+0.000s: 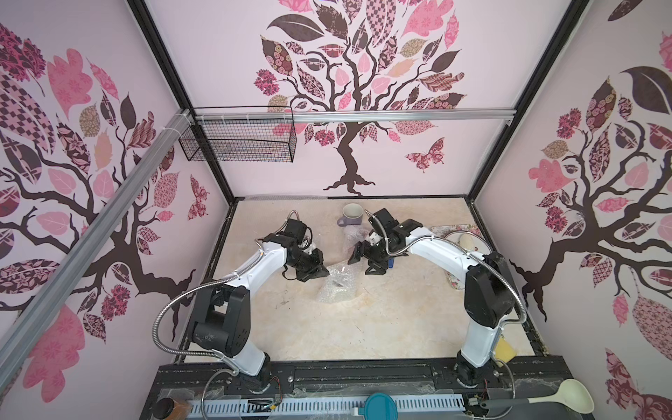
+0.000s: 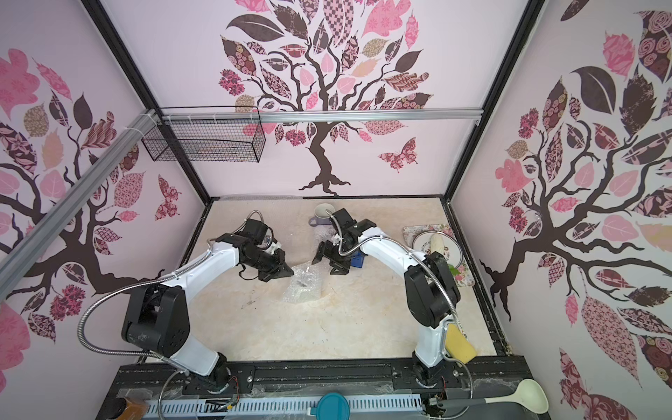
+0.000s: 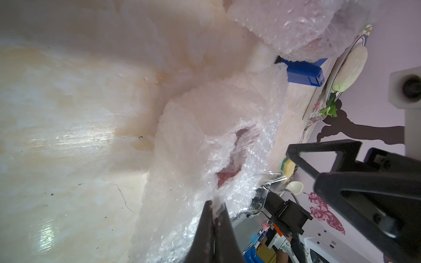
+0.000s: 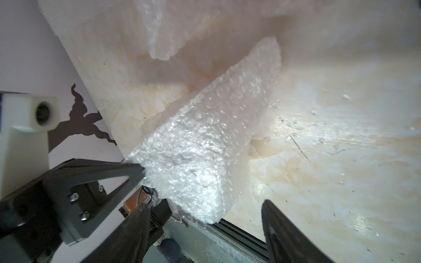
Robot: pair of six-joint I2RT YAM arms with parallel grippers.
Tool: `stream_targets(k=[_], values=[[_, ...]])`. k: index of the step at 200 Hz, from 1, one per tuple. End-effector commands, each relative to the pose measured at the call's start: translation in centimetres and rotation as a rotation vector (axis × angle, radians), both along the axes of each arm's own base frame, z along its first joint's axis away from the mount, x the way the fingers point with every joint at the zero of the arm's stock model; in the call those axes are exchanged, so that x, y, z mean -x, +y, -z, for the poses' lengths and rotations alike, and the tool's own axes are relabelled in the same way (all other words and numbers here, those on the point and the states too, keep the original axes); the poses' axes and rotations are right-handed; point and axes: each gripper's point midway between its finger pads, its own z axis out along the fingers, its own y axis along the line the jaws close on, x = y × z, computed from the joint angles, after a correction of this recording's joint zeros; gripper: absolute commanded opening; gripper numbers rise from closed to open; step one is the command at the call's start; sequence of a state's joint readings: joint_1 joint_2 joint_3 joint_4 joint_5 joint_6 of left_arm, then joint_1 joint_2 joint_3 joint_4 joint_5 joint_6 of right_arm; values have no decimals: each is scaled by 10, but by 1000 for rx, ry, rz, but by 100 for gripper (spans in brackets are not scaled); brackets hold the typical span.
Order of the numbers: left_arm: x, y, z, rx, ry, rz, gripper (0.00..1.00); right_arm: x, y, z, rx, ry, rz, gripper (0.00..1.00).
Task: Wrap mugs in bubble wrap
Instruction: Stick the tape on the bubble wrap.
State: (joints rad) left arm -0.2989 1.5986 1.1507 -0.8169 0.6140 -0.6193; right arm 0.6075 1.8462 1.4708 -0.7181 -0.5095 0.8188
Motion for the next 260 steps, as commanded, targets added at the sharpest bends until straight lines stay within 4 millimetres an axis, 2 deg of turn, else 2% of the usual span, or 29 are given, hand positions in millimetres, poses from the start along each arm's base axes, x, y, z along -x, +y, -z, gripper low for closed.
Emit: stream_targets(k=[1, 30, 58, 82, 101, 119, 136, 152, 166, 195, 202, 229, 260], values=[[6, 7, 6, -22, -8, 16, 0, 3, 5, 7, 46, -44, -37, 78], [9, 8, 12, -30, 4, 23, 0, 5, 11, 20, 71, -52, -53, 77], [12, 11, 18, -45, 12, 29, 0, 8, 14, 43, 133, -45, -86, 73], [13, 15, 24, -55, 19, 27, 0, 6, 7, 61, 230, -50, -91, 69], [14, 16, 25, -52, 23, 24, 0, 1, 8, 65, 241, -87, -88, 68], [8, 17, 15, -23, 3, -1, 0, -2, 8, 66, 257, -106, -92, 67], [-1, 24, -6, -33, -62, -33, 19, -2, 6, 69, 275, -102, -103, 66], [-8, 31, -28, -49, -122, -56, 27, -1, 5, 69, 281, -108, -107, 66], [-11, 33, -39, -54, -163, -66, 34, -2, 6, 68, 279, -114, -107, 66], [-7, 30, -28, -46, -147, -22, 43, -1, 7, 68, 283, -112, -112, 65], [-7, 28, -25, -38, -141, 0, 55, -2, 7, 68, 281, -111, -111, 65], [-10, 29, -13, -66, -146, 45, 59, 0, 10, 67, 272, -112, -117, 65], [-11, 12, -11, -45, -162, 95, 68, 2, 16, 66, 255, -114, -130, 65]])
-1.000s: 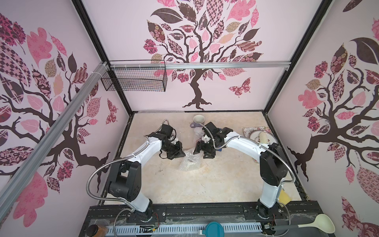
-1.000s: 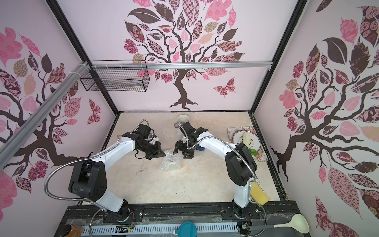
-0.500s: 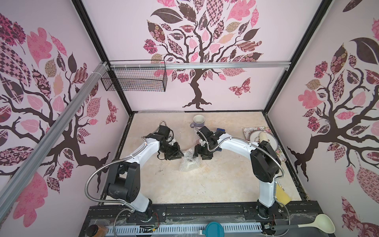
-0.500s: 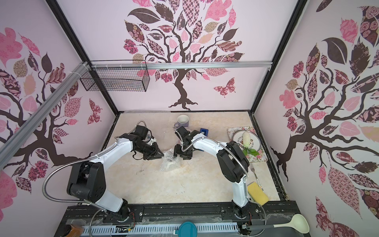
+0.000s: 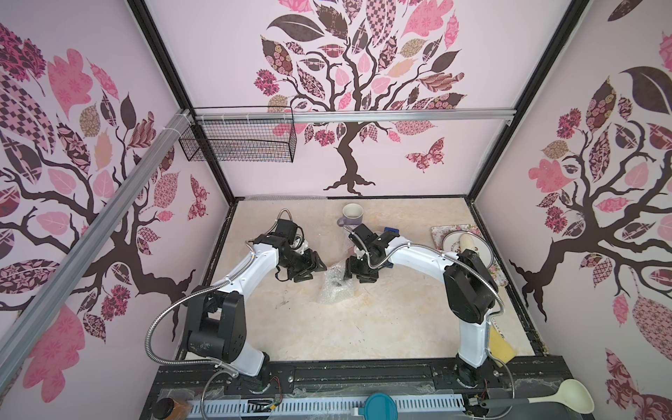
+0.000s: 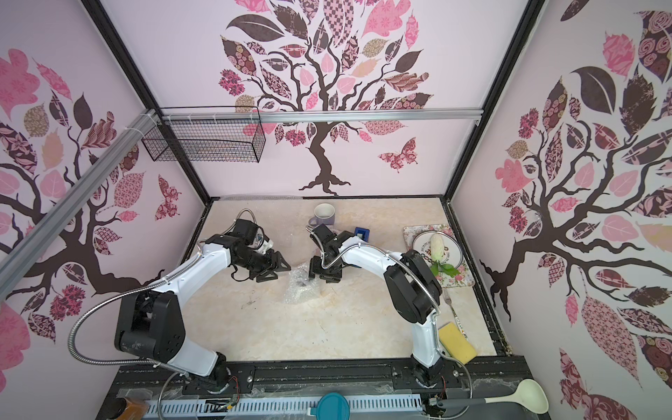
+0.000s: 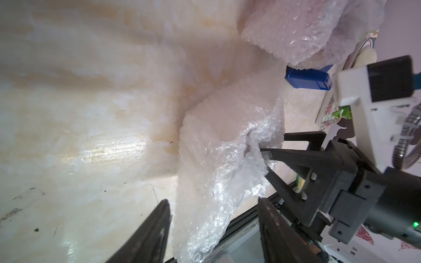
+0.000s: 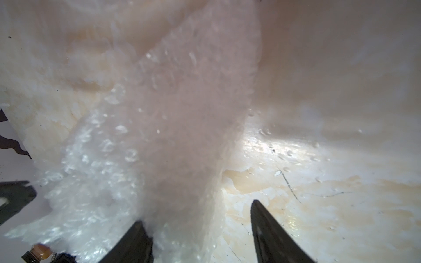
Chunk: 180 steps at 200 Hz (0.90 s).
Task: Wrap mugs in bubble wrap
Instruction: Stick the tape on the bubble wrap.
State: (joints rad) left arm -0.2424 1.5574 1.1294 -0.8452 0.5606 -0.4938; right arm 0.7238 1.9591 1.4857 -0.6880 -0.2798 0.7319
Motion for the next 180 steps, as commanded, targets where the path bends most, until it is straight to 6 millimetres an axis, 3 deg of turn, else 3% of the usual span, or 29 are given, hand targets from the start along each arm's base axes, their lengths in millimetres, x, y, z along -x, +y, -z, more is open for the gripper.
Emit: stream_targets(k=[1, 28, 70, 129, 150, 166, 180], values=[[-9, -16, -11, 15, -79, 72, 68, -1, 2, 12, 43, 9, -17, 65], [-5, -23, -7, 26, -91, 91, 71, 1, 5, 14, 39, 14, -29, 65], [11, -12, 30, -87, 8, 118, 68, 1, 8, 13, 28, 15, -33, 65], [6, -14, 48, -152, -18, 142, 66, 2, 13, 10, 7, 10, -44, 65], [8, -13, 56, -172, -8, 150, 58, 1, 16, 5, -12, 7, -45, 66], [13, -10, 66, -186, 11, 157, 41, -3, 17, -6, -34, -12, -33, 67], [15, -9, 74, -194, 16, 159, 35, -8, 17, -18, -67, -32, -18, 70]])
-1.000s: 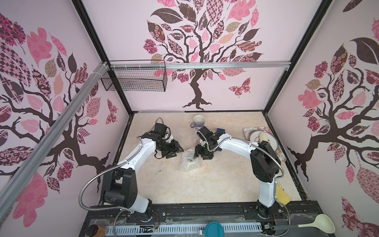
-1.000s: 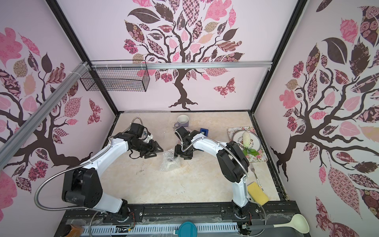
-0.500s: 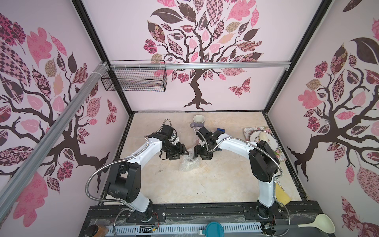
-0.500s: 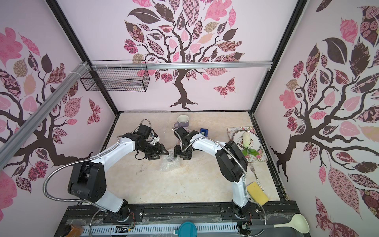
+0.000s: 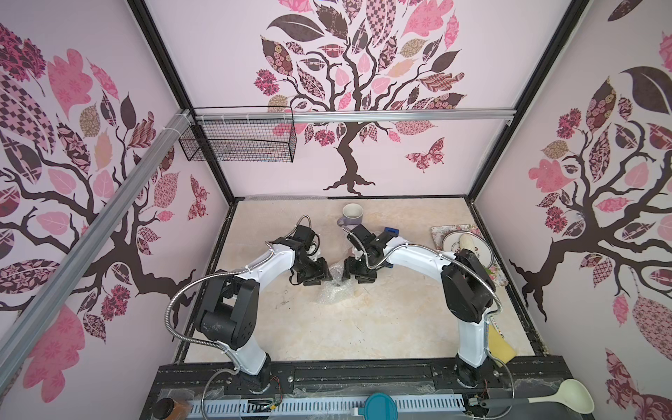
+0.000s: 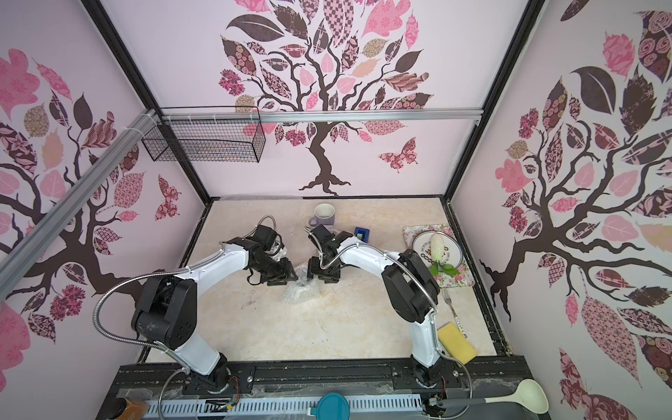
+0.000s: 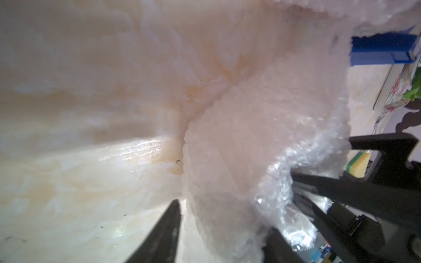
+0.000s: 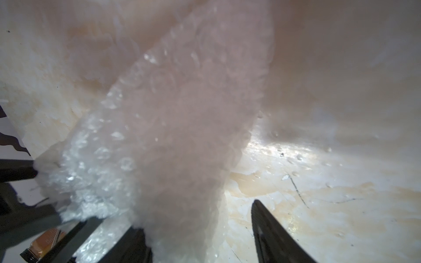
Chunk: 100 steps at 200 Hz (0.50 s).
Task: Wrap mugs in bubble wrap
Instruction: Stick the tape on the bubble wrap, then tear off the tape using the Tape Cutter.
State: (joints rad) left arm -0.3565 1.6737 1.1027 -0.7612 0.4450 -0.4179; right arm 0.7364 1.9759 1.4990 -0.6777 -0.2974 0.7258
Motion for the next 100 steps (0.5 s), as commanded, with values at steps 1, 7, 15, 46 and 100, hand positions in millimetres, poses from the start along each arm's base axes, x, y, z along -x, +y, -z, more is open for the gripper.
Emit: stream_targets(k=[1, 7, 15, 46, 100], values=[[11, 12, 26, -67, 31, 8, 35, -10, 7, -20, -52, -36, 8, 70], [12, 13, 27, -73, 33, 7, 31, -13, 4, -24, -64, -35, 24, 71], [11, 14, 27, -75, 29, 2, 26, -16, -2, -30, -84, -35, 44, 72], [2, 11, 11, -64, -11, -22, 10, -35, -34, -63, -202, -79, 157, 78], [-12, 14, -18, -105, -56, -37, 0, -78, -102, -114, -377, -191, 242, 81]])
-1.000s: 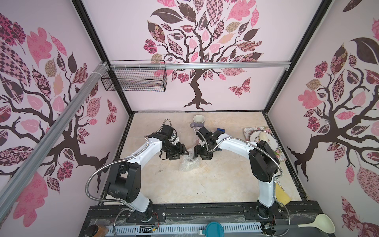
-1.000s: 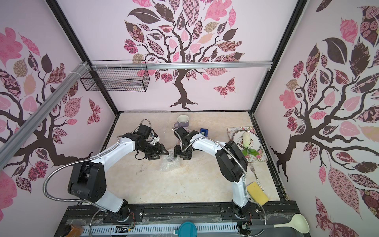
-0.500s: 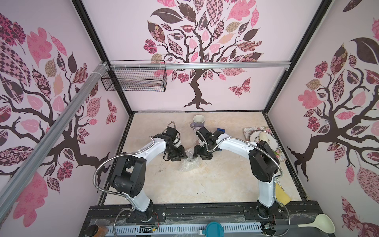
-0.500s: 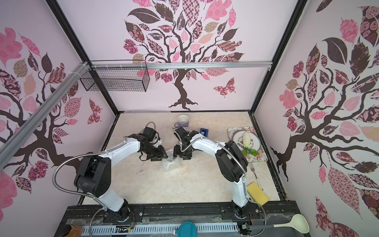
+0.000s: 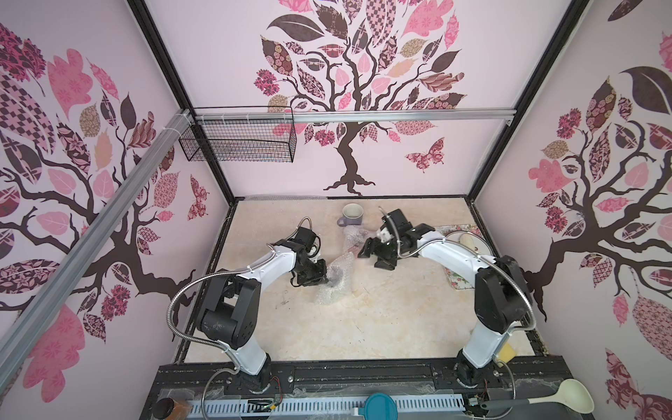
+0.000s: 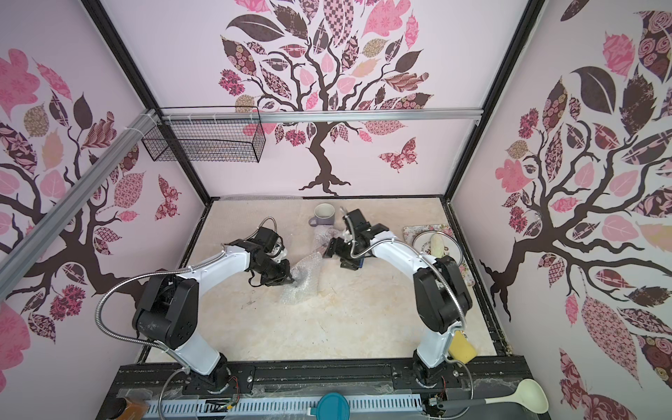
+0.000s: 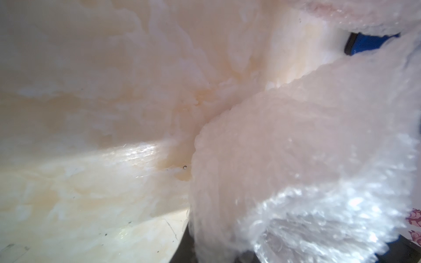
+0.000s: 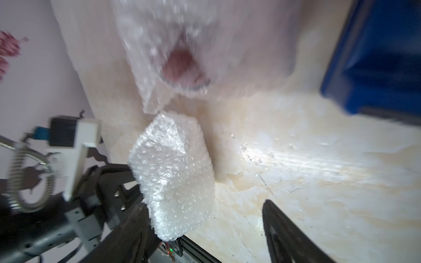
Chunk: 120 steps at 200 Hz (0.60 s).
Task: Wrap mugs in bubble wrap
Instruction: Tear off the tape using the Tape Cutter.
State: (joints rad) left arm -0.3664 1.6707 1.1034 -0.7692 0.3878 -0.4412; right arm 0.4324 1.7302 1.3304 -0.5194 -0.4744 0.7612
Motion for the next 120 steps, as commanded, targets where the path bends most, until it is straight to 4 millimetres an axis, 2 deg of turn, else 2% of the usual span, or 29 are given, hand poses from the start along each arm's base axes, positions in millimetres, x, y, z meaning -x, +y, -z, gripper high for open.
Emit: stream_targets(k=[1, 21, 36, 49, 66, 90, 120], values=[[-12, 9, -21, -55, -52, -12, 0, -16, -17, -44, -95, -118, -3, 81], [-10, 12, -30, -75, -54, -8, 0, -30, -38, -44, -84, -172, 6, 81], [-9, 16, -38, -99, -67, 0, 0, -45, -49, -38, -160, -190, 14, 76], [-8, 18, -44, -116, -77, 9, 0, -57, -60, -25, -160, -190, 28, 68], [-4, 22, -47, -133, -72, 14, 0, -67, -58, -12, -150, -195, -10, 61], [2, 24, -50, -136, -73, 16, 0, -73, -63, 12, -88, -165, -9, 56], [6, 25, -52, -130, -70, 15, 0, -67, -68, 36, -61, -122, -1, 54]])
